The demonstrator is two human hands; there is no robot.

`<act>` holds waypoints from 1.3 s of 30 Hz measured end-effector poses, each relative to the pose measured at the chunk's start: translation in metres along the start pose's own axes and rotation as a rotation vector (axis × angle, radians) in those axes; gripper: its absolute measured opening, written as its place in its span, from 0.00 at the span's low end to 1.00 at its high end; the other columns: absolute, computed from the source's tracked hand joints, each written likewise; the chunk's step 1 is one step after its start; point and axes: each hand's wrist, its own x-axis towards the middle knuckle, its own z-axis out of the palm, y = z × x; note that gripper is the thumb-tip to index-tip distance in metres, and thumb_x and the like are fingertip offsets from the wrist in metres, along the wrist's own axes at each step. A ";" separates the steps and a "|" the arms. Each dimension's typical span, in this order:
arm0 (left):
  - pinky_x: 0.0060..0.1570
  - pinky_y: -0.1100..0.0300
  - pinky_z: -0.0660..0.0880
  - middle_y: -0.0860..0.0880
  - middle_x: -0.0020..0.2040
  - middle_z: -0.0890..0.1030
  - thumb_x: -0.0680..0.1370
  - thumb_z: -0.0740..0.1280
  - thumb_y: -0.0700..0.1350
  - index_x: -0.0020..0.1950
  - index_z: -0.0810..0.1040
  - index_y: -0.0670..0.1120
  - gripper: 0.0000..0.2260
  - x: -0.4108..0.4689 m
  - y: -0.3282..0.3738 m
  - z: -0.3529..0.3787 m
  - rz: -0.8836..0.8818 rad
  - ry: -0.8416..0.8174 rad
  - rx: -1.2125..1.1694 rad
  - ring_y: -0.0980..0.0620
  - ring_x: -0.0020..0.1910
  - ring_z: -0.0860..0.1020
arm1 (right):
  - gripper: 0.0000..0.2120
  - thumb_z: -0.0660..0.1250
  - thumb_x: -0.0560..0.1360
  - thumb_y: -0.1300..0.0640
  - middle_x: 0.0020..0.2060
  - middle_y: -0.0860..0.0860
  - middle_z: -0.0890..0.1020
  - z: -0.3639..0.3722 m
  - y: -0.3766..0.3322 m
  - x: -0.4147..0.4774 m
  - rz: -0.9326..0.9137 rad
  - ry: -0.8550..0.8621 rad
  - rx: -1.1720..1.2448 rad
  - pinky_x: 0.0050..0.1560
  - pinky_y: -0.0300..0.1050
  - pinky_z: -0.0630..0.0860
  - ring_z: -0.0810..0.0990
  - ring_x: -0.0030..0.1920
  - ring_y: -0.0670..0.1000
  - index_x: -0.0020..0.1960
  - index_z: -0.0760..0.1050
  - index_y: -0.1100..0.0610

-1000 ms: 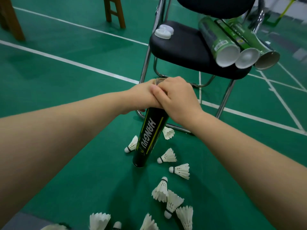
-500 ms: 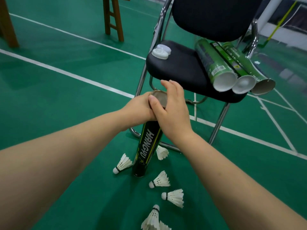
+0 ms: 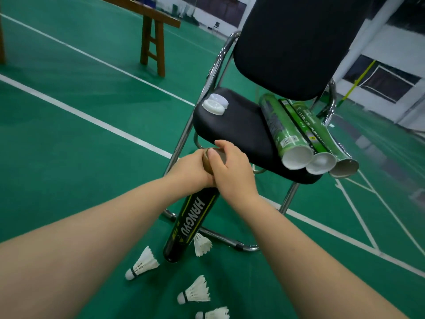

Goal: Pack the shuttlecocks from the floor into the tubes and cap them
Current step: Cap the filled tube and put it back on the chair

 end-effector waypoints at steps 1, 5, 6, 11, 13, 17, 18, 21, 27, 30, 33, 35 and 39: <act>0.51 0.55 0.75 0.48 0.51 0.79 0.69 0.71 0.45 0.57 0.72 0.50 0.18 0.003 0.000 -0.001 -0.008 0.002 -0.015 0.47 0.51 0.77 | 0.19 0.59 0.77 0.50 0.63 0.49 0.76 0.001 0.000 0.005 0.000 -0.006 -0.002 0.65 0.54 0.66 0.71 0.64 0.52 0.66 0.70 0.53; 0.53 0.51 0.76 0.50 0.50 0.81 0.59 0.72 0.54 0.57 0.74 0.51 0.27 0.018 -0.005 -0.007 -0.053 0.018 -0.061 0.48 0.50 0.79 | 0.19 0.60 0.77 0.48 0.61 0.49 0.77 0.009 0.002 0.033 0.043 -0.065 0.070 0.63 0.54 0.68 0.73 0.61 0.51 0.67 0.68 0.50; 0.52 0.51 0.76 0.50 0.49 0.82 0.56 0.71 0.56 0.56 0.75 0.52 0.29 0.022 -0.008 -0.008 -0.055 0.030 -0.065 0.49 0.49 0.79 | 0.19 0.60 0.77 0.48 0.60 0.49 0.77 0.012 0.002 0.041 0.049 -0.070 0.104 0.62 0.54 0.69 0.74 0.60 0.51 0.66 0.68 0.50; 0.54 0.51 0.76 0.51 0.50 0.82 0.57 0.78 0.55 0.57 0.75 0.52 0.31 0.044 -0.029 -0.016 -0.101 0.111 -0.127 0.49 0.51 0.79 | 0.19 0.60 0.77 0.49 0.61 0.49 0.75 0.026 0.002 0.091 0.006 -0.010 0.105 0.63 0.56 0.69 0.73 0.61 0.51 0.67 0.68 0.51; 0.55 0.51 0.75 0.51 0.52 0.81 0.59 0.79 0.53 0.58 0.74 0.50 0.30 0.052 -0.038 -0.017 -0.120 0.140 -0.124 0.48 0.52 0.78 | 0.21 0.60 0.76 0.51 0.64 0.51 0.73 0.034 0.002 0.107 0.014 -0.009 0.048 0.64 0.56 0.68 0.71 0.63 0.53 0.69 0.66 0.51; 0.55 0.52 0.75 0.51 0.52 0.80 0.60 0.79 0.53 0.60 0.72 0.50 0.32 0.064 -0.046 -0.013 -0.130 0.159 -0.126 0.49 0.53 0.77 | 0.24 0.61 0.75 0.51 0.67 0.51 0.69 0.047 0.011 0.127 0.042 0.036 -0.137 0.63 0.54 0.65 0.68 0.64 0.56 0.70 0.63 0.51; 0.54 0.52 0.75 0.51 0.52 0.80 0.61 0.79 0.52 0.60 0.72 0.50 0.31 0.067 -0.048 -0.012 -0.131 0.162 -0.124 0.49 0.53 0.77 | 0.25 0.62 0.75 0.49 0.68 0.51 0.67 0.049 0.014 0.131 0.034 0.043 -0.191 0.63 0.54 0.64 0.66 0.66 0.56 0.71 0.62 0.51; 0.50 0.55 0.74 0.51 0.52 0.79 0.62 0.78 0.53 0.60 0.71 0.49 0.30 0.075 -0.048 -0.008 -0.130 0.179 -0.102 0.49 0.52 0.77 | 0.32 0.62 0.75 0.42 0.74 0.50 0.57 0.055 0.024 0.141 0.030 0.032 -0.323 0.65 0.56 0.62 0.60 0.70 0.57 0.74 0.55 0.50; 0.51 0.56 0.74 0.51 0.52 0.79 0.64 0.77 0.54 0.59 0.71 0.50 0.28 0.082 -0.051 -0.007 -0.134 0.218 -0.117 0.49 0.53 0.76 | 0.31 0.59 0.74 0.38 0.71 0.49 0.64 0.060 0.028 0.150 0.085 0.040 -0.315 0.62 0.54 0.63 0.64 0.67 0.57 0.73 0.58 0.49; 0.53 0.54 0.74 0.51 0.53 0.79 0.64 0.77 0.54 0.61 0.71 0.51 0.29 0.081 -0.051 -0.005 -0.138 0.217 -0.119 0.48 0.53 0.76 | 0.27 0.63 0.73 0.39 0.64 0.50 0.69 0.058 0.028 0.149 0.072 0.081 -0.271 0.59 0.52 0.67 0.67 0.61 0.56 0.67 0.66 0.50; 0.52 0.54 0.75 0.51 0.53 0.79 0.63 0.77 0.55 0.61 0.70 0.51 0.30 0.077 -0.050 -0.004 -0.137 0.215 -0.112 0.49 0.52 0.76 | 0.20 0.67 0.71 0.42 0.57 0.49 0.72 0.054 0.030 0.147 0.097 0.123 -0.118 0.54 0.51 0.71 0.67 0.57 0.54 0.59 0.74 0.51; 0.54 0.53 0.75 0.51 0.53 0.79 0.62 0.77 0.55 0.61 0.70 0.50 0.31 0.074 -0.049 -0.005 -0.133 0.216 -0.098 0.49 0.53 0.76 | 0.14 0.66 0.73 0.45 0.52 0.49 0.74 0.048 0.030 0.142 0.122 0.174 0.095 0.48 0.46 0.69 0.68 0.54 0.51 0.54 0.75 0.52; 0.55 0.53 0.74 0.51 0.54 0.79 0.62 0.78 0.54 0.62 0.70 0.50 0.33 0.063 -0.045 -0.005 -0.118 0.186 -0.084 0.49 0.54 0.76 | 0.08 0.59 0.79 0.50 0.39 0.44 0.74 0.028 0.024 0.113 0.087 0.286 0.371 0.37 0.30 0.66 0.72 0.41 0.43 0.47 0.71 0.54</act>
